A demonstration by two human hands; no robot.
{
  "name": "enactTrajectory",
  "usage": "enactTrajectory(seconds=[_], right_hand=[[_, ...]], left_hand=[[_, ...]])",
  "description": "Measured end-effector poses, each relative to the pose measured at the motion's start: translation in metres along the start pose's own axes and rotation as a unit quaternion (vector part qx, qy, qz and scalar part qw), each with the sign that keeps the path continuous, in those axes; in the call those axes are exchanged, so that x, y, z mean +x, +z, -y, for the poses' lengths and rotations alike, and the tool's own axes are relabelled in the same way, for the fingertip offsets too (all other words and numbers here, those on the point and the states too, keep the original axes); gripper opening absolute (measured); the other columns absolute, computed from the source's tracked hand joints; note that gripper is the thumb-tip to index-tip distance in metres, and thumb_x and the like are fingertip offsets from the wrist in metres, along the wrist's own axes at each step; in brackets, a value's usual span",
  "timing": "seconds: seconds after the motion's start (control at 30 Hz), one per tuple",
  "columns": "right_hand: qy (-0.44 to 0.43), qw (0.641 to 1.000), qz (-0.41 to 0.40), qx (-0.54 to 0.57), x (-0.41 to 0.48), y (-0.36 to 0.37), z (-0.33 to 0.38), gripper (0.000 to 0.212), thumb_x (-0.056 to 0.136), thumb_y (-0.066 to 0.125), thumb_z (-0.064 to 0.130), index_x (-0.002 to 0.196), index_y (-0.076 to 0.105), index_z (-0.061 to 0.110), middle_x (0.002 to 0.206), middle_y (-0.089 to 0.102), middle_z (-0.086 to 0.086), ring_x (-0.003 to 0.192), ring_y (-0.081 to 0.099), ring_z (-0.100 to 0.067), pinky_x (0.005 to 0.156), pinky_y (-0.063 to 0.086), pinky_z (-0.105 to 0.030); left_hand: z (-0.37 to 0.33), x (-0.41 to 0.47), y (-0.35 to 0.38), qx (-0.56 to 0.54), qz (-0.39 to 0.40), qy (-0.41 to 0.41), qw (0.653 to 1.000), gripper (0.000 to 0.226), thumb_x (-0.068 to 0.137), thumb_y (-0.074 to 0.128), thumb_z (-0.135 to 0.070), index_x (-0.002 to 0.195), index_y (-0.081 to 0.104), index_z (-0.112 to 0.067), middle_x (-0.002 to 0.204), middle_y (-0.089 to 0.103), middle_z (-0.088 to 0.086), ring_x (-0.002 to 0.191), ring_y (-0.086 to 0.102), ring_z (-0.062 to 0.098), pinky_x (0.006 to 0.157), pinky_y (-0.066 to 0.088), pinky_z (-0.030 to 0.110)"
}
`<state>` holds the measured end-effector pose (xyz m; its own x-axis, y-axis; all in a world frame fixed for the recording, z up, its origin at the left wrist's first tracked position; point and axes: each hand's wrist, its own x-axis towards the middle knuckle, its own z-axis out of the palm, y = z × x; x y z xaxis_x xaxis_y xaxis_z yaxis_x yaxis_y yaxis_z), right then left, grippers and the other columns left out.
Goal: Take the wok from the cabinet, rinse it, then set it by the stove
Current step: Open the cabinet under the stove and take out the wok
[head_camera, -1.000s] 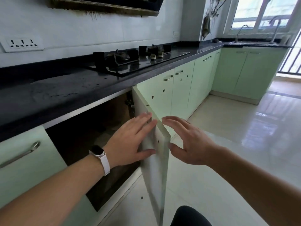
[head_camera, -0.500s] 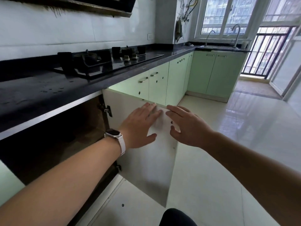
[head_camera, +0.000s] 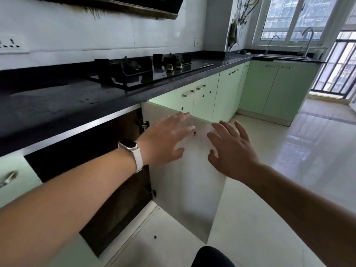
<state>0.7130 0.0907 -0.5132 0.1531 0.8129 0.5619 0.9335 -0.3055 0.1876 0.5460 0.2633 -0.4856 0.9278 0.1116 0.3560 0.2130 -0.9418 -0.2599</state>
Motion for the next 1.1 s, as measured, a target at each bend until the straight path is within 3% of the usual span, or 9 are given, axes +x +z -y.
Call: enactTrajectory(seconds=[0.1,0.2,0.3,0.4,0.57,0.67,0.9,1.1], right_hand=[[-0.031,0.999,0.005,0.043,0.011,0.004,0.031,0.045,0.072,0.072,0.027,0.115,0.070,0.012,0.130,0.063,-0.015,0.125,0.058,-0.036,0.111,0.035,-0.058],[-0.060,0.994,0.043,0.084,0.025,0.010,0.062,0.046,0.078,0.070,0.029,0.120,0.067,0.012,0.133,0.062,-0.015,0.125,0.059,-0.036,0.110,0.037,-0.058],[-0.084,0.986,0.080,0.116,0.040,0.018,0.092,0.048,0.088,0.064,0.033,0.132,0.060,0.015,0.144,0.055,-0.011,0.134,0.052,-0.032,0.116,0.031,-0.051],[-0.109,0.981,0.099,0.123,0.055,0.028,0.121,0.049,0.096,0.053,0.038,0.142,0.050,0.020,0.151,0.047,-0.003,0.140,0.043,-0.025,0.118,0.025,-0.041],[-0.153,0.968,0.134,0.147,0.076,0.053,0.161,0.053,0.098,0.043,0.046,0.147,0.043,0.025,0.150,0.046,0.003,0.138,0.044,-0.022,0.113,0.033,-0.039],[-0.179,0.958,0.159,0.158,0.090,0.069,0.181,0.057,0.097,0.046,0.048,0.149,0.042,0.024,0.152,0.043,0.000,0.141,0.039,-0.025,0.114,0.032,-0.040],[-0.224,0.941,0.183,0.178,0.117,0.103,0.221,0.058,0.098,0.047,0.048,0.151,0.040,0.025,0.156,0.039,-0.003,0.146,0.033,-0.025,0.117,0.029,-0.042],[-0.239,0.934,0.185,0.192,0.151,0.138,0.258,0.063,0.096,0.050,0.051,0.152,0.039,0.024,0.154,0.043,-0.005,0.139,0.042,-0.026,0.113,0.035,-0.041]], left_hand=[[0.035,-0.032,-0.021,0.065,0.015,-0.033,0.997,0.068,0.094,0.049,-0.048,0.153,0.028,-0.023,0.164,0.012,0.010,0.151,0.014,0.027,0.121,0.017,0.046],[0.067,-0.071,-0.041,0.107,0.029,-0.057,0.992,0.064,0.089,0.058,-0.040,0.146,0.043,-0.017,0.157,0.032,0.016,0.145,0.030,0.032,0.116,0.030,0.051],[0.096,-0.108,-0.056,0.167,0.064,-0.080,0.981,0.062,0.086,0.059,-0.039,0.142,0.048,-0.015,0.151,0.042,0.017,0.140,0.038,0.035,0.112,0.035,0.052],[0.120,-0.140,-0.072,0.216,0.090,-0.112,0.966,0.063,0.087,0.056,-0.040,0.145,0.044,-0.019,0.153,0.039,0.016,0.142,0.034,0.034,0.113,0.031,0.050],[0.151,-0.176,-0.091,0.287,0.156,-0.152,0.933,0.071,0.093,0.043,-0.043,0.156,0.018,-0.025,0.164,0.017,0.011,0.149,0.019,0.029,0.118,0.022,0.046],[0.164,-0.189,-0.097,0.293,0.189,-0.148,0.925,0.075,0.095,0.040,-0.044,0.157,0.002,-0.027,0.165,0.014,0.008,0.150,0.018,0.027,0.118,0.023,0.043],[0.172,-0.189,-0.090,0.276,0.155,-0.101,0.943,0.072,0.089,0.051,-0.031,0.155,0.026,-0.016,0.154,0.041,0.010,0.133,0.046,0.030,0.100,0.046,0.046],[0.176,-0.191,-0.084,0.241,0.133,-0.097,0.957,0.068,0.092,0.048,-0.031,0.155,0.025,-0.018,0.155,0.041,0.010,0.125,0.054,0.030,0.083,0.055,0.045]])
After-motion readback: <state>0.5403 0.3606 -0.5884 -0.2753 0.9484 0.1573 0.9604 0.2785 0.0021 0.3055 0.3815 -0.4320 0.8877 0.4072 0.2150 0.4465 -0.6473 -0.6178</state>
